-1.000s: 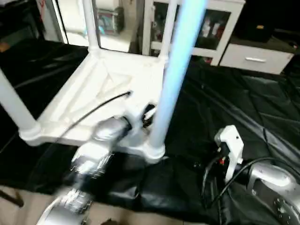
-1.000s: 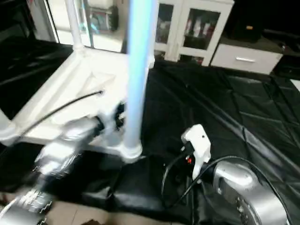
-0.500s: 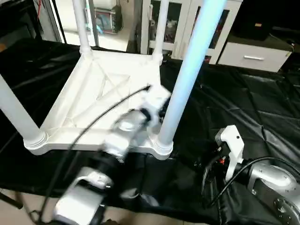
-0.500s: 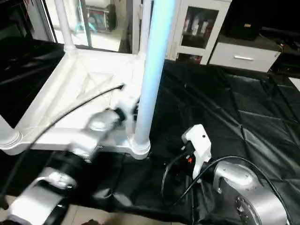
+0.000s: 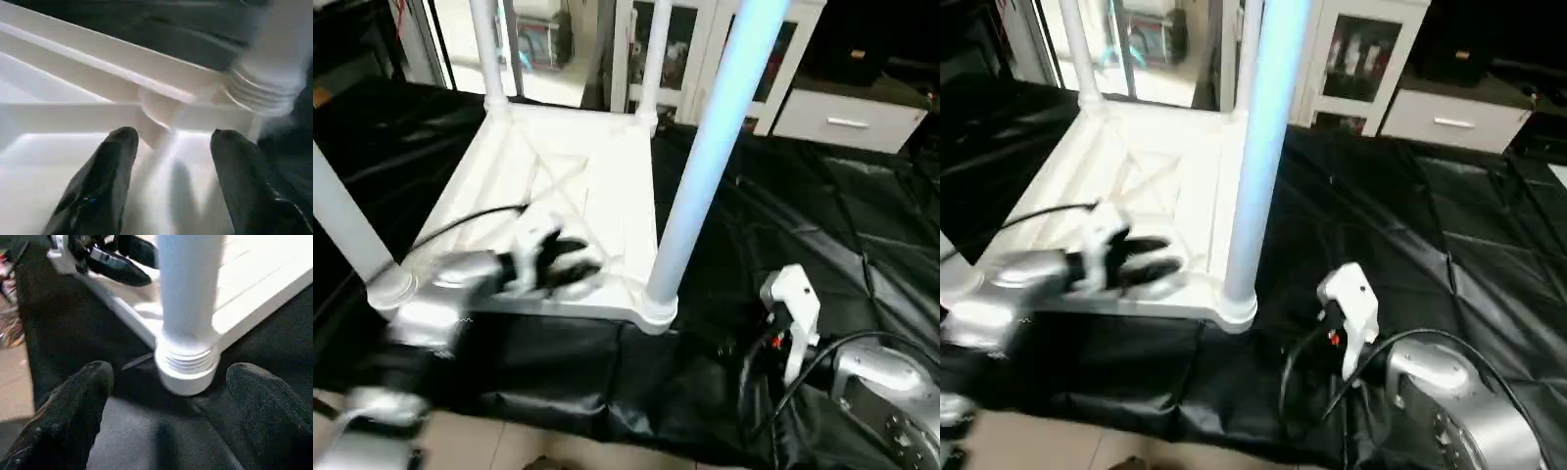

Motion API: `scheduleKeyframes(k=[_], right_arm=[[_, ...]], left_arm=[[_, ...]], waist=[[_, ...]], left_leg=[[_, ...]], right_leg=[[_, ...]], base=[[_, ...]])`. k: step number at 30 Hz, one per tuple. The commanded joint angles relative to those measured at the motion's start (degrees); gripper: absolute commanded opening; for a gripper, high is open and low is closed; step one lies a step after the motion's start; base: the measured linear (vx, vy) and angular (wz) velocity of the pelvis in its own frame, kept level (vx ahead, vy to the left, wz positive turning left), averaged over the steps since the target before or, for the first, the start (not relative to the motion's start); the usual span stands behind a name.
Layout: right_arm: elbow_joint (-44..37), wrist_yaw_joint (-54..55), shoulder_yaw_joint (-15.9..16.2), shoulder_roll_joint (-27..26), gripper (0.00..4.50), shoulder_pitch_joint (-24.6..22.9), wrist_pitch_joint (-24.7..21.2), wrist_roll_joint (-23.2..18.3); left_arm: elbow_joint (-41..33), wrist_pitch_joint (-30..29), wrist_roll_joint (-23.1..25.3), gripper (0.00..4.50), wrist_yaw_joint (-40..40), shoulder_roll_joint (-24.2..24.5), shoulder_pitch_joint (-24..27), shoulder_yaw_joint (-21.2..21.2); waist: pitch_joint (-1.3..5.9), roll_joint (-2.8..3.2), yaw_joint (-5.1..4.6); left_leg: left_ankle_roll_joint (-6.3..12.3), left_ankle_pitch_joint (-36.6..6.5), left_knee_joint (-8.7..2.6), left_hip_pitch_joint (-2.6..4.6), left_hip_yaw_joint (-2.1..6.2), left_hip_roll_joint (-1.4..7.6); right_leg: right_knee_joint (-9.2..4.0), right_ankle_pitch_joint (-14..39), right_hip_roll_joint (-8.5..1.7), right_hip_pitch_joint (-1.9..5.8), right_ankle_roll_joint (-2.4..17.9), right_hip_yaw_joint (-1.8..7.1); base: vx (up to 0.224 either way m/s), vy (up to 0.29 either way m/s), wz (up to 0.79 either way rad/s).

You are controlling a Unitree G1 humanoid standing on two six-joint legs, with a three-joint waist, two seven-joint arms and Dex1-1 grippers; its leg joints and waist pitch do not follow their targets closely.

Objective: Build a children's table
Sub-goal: Rotate table base

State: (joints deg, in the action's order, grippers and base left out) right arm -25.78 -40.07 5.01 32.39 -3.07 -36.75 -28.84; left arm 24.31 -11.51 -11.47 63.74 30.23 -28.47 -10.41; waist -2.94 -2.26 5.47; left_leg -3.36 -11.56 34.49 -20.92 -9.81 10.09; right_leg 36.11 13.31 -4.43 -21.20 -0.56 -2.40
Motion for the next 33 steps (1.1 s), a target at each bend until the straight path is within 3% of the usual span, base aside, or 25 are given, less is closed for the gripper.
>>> scheduleKeyframes(k=[1, 5, 8, 13, 15, 16, 17, 18, 20, 22, 25, 27, 30, 33], right_arm=[[-0.85, -1.28, 0.55, 0.99, 4.08, 0.15, 0.21, -0.07], [2.08, 3.79, 3.05, -0.69, 4.08, 2.41, 2.04, 6.25], [3.31, 5.27, 3.17, -1.95, 4.08, 3.12, 2.71, 7.28], [3.62, 6.09, 3.2, -2.67, 4.08, 3.16, 3.01, 7.85], [3.59, 6.09, 3.22, -2.74, 4.08, 3.11, 3.08, 8.0], [3.59, 6.09, 3.22, -2.74, 4.08, 3.11, 3.08, 8.0], [3.56, 6.1, 3.24, -2.86, 4.08, 3.03, 3.2, 8.24], [3.58, 6.1, 3.25, -2.94, 4.08, 2.92, 3.35, 8.48], [3.61, 6.12, 3.22, -2.94, 4.08, 2.82, 3.48, 8.58], [3.63, 6.16, 3.2, -2.93, 4.08, 2.77, 3.52, 8.57], [3.73, 6.21, 3.34, -2.89, 4.08, 2.66, 3.69, 8.71], [3.8, 6.13, 3.23, -2.94, 4.08, 2.73, 3.7, 8.75], [4.07, 5.93, 3.02, -2.91, 4.08, 2.75, 3.92, 8.89], [4.2, 5.81, 2.92, -2.87, 4.08, 2.68, 4.09, 9.01]], left_arm=[[-1.46, 0.41, 1.47, 3.06, 2.65, 0.16, -0.29, -2.6], [-0.96, 2.09, 2.89, 3.06, 5.47, -0.84, -1.14, -5.76], [0.11, 2.98, 4.12, 3.06, 6.25, -1.43, -1.97, -7.14], [3.09, 4.57, 7.9, 3.06, 6.25, -1.19, -3.09, -9.89], [4.0, 4.93, 8.83, 3.06, 5.51, -1.03, -3.38, -10.11], [4.0, 4.93, 8.83, 2.76, 5.51, -1.03, -3.38, -10.11], [4.69, 5.31, 9.36, 2.76, 5.19, -0.95, -3.61, -10.17], [5.41, 5.87, 10.01, 2.69, 4.45, -0.85, -3.9, -10.06], [5.83, 6.3, 10.28, 2.62, 4.29, -0.83, -4.07, -9.91], [5.93, 6.42, 10.32, 2.29, 4.25, -0.89, -4.11, -9.82], [5.36, 6.39, 10.26, 2.25, 4.93, -1.27, -3.76, -9.81], [5.18, 6.93, 10.78, 1.86, 5.44, -1.26, -3.5, -10.23], [4.15, 6.83, 11.18, 1.84, 6.8, -0.82, -2.91, -11.22], [3.3, 6.59, 11.49, 1.49, 7.6, -0.39, -2.43, -11.94]], waist=[[3.03, 0.69, -0.09], [3.06, 0.37, -0.22], [3.17, 0.41, -0.32], [3.35, 0.65, -0.36], [3.25, 0.75, -0.37], [3.25, 0.75, -0.37], [3.23, 0.7, -0.37], [3.17, 1.03, -0.36], [3.23, 0.66, -0.41], [3.24, 0.74, -0.35], [3.27, 0.81, -0.38], [3.28, 0.81, -0.39], [3.28, 0.83, -0.36], [3.29, 0.83, -0.37]], left_leg=[[-0.96, -10.19, -4.94, 1.26, 0.97, 3.35], [-1.36, -8.39, -4.92, 1.02, 0.92, 3.26], [-1.33, -8.15, -4.79, 1.03, 0.88, 3.22], [-0.23, -6.15, -4.55, 0.96, 0.89, 3.12], [-0.49, -7.7, -4.64, 1.1, 0.89, 3.17], [-0.49, -7.7, -4.64, 1.1, 0.89, 3.17], [-0.76, -8.54, -4.74, 1.08, 0.95, 3.24], [-1.07, -9.27, -4.79, 1.09, 0.99, 3.26], [-1.32, -9.46, -4.82, 1.1, 0.98, 3.3], [-1.33, -9.25, -4.8, 1.13, 0.96, 3.29], [-1.1, -8.52, -4.74, 1.13, 0.95, 3.27], [-0.93, -8.56, -4.71, 1.13, 0.92, 3.25], [-0.88, -8.58, -4.73, 1.14, 0.95, 3.29], [-0.93, -8.75, -4.74, 1.16, 0.96, 3.35]], right_leg=[[-3.81, 0.64, -4.07, 1.58, 12.34, 2.55], [-3.77, 0.01, -4.19, 1.67, 12.07, 2.58], [-3.76, 0.15, -4.26, 1.72, 12.37, 2.65], [-3.42, -4.37, -4.01, 1.91, 12.64, 2.55], [-3.56, -2.87, -4.01, 1.83, 12.8, 2.55], [-3.56, -2.87, -4.01, 1.83, 12.8, 2.55], [-3.62, -1.73, -4.13, 1.93, 12.78, 2.58], [-3.71, -0.77, -4.16, 1.85, 12.74, 2.6], [-3.69, -0.77, -4.14, 1.92, 12.71, 2.61], [-3.66, -1.07, -4.15, 1.85, 12.8, 2.63], [-3.52, -2.6, -4.06, 1.85, 13.17, 2.6], [-3.55, -2.75, -4.07, 1.88, 13.29, 2.62], [-3.55, -2.57, -4.12, 1.91, 13.32, 2.62], [-3.49, -2.58, -4.11, 1.87, 13.36, 2.62]], base=[[0.0, 0.0, 0.0], [0.0, 0.0, 0.0], [0.0, 0.0, 0.0], [0.0, 0.0, 0.0], [0.0, 0.0, 0.0], [0.0, 0.0, 0.0], [0.0, 0.0, 0.0], [0.0, 0.0, 0.0], [0.0, 0.0, 0.0], [0.0, 0.0, 0.0], [0.0, 0.0, 0.0], [0.0, 0.0, 0.0], [0.0, 0.0, 0.0], [0.0, 0.0, 0.0]])
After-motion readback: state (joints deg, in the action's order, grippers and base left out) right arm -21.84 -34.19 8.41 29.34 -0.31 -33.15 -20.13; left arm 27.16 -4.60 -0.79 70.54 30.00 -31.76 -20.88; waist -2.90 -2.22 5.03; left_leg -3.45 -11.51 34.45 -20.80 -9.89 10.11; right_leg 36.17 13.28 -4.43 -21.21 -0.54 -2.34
